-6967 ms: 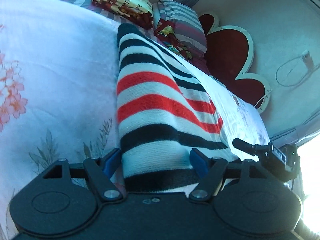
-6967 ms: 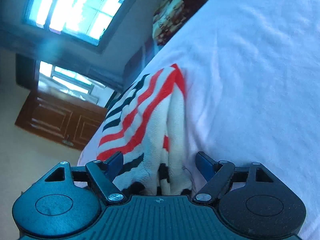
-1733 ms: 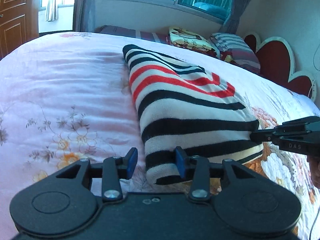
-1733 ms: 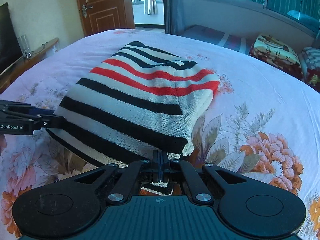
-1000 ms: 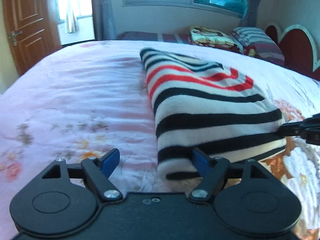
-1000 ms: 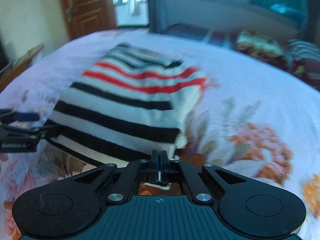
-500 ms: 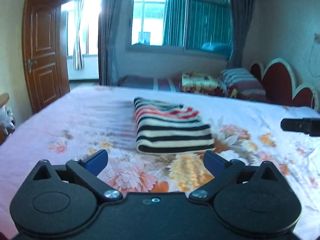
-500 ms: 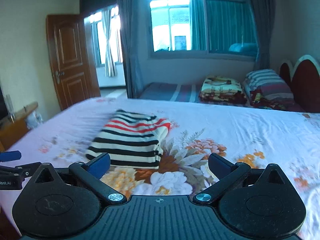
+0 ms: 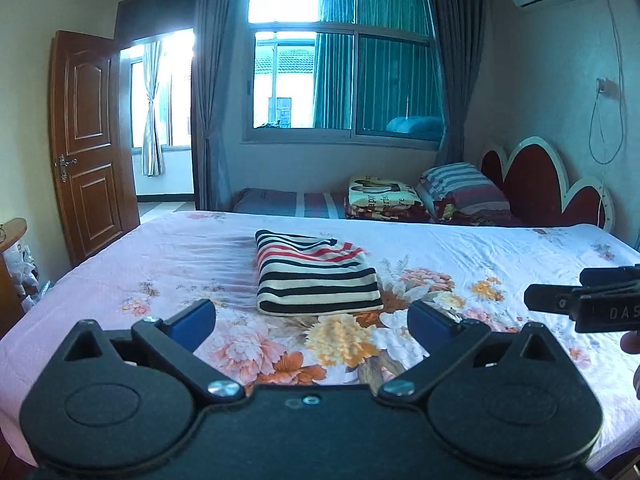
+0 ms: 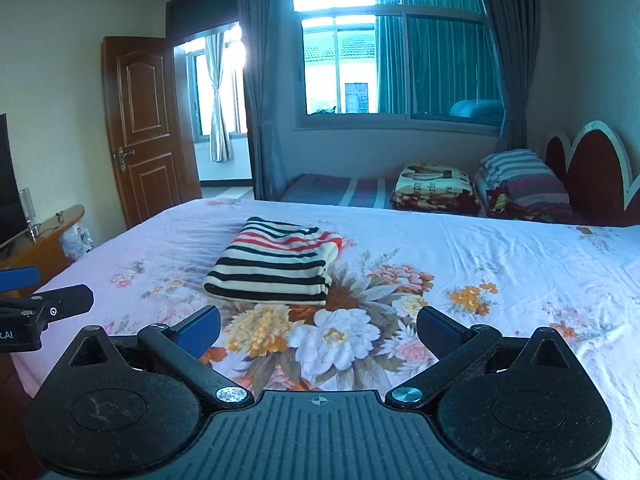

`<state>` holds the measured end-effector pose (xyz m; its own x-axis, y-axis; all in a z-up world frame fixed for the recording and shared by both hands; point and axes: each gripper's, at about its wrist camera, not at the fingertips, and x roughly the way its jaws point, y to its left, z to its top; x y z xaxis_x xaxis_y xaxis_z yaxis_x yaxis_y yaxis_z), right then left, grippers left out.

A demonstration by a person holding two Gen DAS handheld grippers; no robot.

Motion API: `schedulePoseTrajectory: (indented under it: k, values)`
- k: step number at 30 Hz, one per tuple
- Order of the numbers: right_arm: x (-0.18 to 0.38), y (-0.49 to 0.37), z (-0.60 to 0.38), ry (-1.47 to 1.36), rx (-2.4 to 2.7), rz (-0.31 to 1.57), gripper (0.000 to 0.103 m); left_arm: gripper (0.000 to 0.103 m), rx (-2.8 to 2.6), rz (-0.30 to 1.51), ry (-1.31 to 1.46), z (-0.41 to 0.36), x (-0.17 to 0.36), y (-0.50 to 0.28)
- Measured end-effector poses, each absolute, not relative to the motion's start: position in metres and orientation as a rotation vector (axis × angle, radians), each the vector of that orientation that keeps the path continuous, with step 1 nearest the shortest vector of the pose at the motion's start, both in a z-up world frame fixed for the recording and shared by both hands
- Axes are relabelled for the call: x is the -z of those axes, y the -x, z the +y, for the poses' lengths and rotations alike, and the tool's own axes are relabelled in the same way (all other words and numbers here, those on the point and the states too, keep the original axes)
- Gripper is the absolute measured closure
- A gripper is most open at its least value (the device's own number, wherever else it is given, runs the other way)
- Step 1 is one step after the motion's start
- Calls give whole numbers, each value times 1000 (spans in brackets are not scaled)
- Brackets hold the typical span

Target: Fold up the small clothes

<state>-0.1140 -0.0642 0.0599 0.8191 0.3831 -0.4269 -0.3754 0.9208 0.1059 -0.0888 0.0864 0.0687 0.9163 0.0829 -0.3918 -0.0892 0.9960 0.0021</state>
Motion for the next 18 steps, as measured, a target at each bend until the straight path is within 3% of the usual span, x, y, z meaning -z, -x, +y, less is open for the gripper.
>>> schedulePoseTrajectory:
  k: [18]
  values:
    - [-75, 126, -76, -23, -398, 424, 0, 2, -106, 372, 20, 78, -76, 101]
